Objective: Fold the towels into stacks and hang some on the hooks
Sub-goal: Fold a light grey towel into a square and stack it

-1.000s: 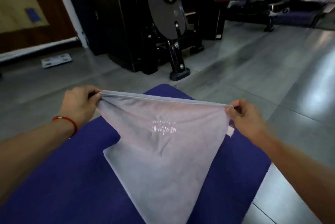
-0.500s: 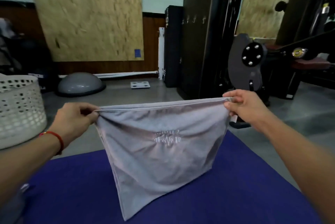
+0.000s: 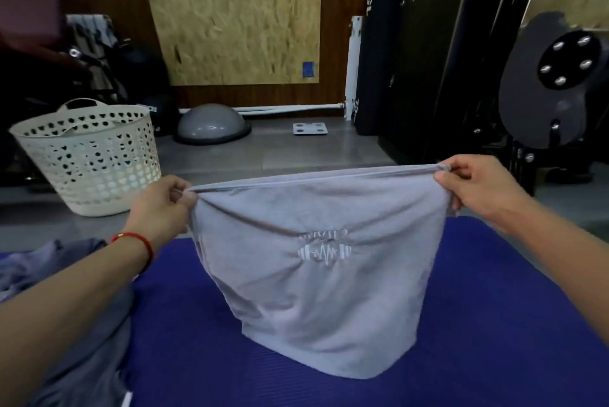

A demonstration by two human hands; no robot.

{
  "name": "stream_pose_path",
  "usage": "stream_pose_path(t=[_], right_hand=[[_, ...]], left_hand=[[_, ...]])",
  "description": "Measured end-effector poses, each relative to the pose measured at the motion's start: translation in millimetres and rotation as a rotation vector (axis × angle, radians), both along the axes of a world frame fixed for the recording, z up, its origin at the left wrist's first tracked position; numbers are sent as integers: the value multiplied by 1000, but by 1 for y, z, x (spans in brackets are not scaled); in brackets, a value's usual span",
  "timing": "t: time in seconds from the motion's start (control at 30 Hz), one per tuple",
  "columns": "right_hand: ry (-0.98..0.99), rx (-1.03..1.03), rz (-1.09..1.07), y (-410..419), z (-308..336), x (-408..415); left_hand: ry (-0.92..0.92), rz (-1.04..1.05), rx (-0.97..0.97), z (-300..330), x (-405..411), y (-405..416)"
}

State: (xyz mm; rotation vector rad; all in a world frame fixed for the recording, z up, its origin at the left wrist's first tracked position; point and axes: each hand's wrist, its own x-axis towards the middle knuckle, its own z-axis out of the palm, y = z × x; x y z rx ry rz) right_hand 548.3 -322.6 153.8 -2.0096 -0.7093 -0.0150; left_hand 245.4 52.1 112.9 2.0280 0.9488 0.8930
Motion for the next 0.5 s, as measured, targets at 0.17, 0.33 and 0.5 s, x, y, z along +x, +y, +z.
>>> stream_pose_path(t=[0.17, 0.33, 0.5], right_hand=[[212, 170, -122, 24, -59, 11], [120, 431, -167, 33, -62, 17], [25, 508, -100, 14, -48, 23]], left_hand=[[-199, 14, -508, -25, 55, -13], [-338, -33, -274, -4, 89, -22], [-643, -244, -297, 11, 81, -28]])
